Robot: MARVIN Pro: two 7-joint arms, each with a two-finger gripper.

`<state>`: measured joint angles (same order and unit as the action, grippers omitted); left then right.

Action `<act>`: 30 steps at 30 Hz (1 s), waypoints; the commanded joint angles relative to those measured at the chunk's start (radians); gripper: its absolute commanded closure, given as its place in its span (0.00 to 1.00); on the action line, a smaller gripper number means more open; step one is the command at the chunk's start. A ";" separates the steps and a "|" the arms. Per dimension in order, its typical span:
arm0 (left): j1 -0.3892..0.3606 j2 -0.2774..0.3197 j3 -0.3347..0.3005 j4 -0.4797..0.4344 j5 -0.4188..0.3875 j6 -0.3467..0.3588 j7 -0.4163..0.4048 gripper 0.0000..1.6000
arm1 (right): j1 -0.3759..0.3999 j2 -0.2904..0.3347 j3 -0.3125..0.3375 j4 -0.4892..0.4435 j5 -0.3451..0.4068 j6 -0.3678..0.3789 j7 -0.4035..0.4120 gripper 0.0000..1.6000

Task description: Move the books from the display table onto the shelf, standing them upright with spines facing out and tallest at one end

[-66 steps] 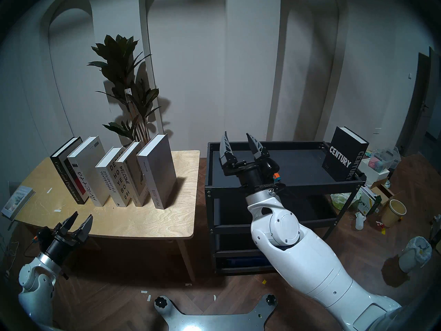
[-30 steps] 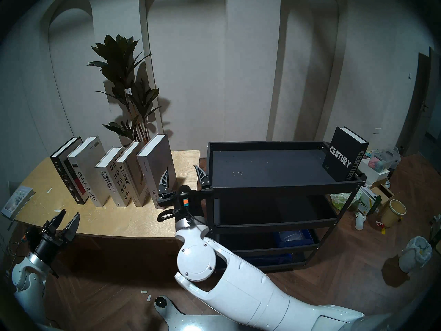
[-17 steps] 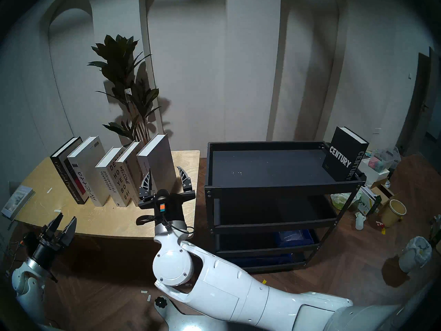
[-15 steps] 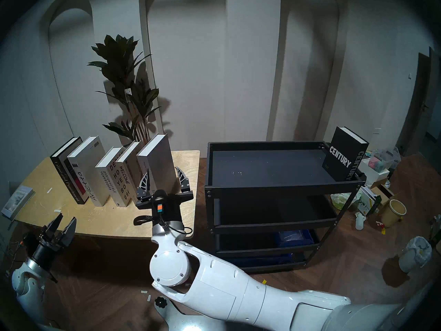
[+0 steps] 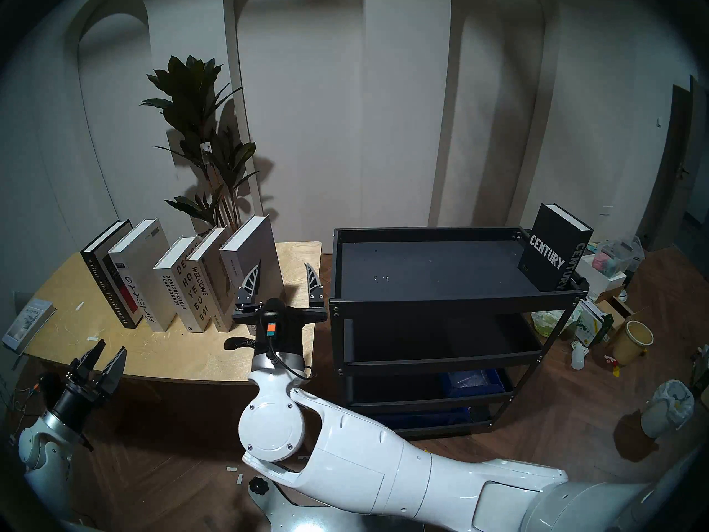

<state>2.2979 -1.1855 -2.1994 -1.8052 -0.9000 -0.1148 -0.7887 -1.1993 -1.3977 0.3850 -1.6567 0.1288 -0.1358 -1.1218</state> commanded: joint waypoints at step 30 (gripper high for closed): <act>-0.221 0.095 0.262 -0.129 0.326 0.138 0.305 0.00 | -0.005 0.276 0.077 -0.114 0.134 0.051 0.159 0.00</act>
<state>2.1204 -1.1123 -1.9308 -1.9046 -0.7553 0.0393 -0.5928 -1.2151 -1.1207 0.4577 -1.7479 0.2691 -0.0788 -0.9643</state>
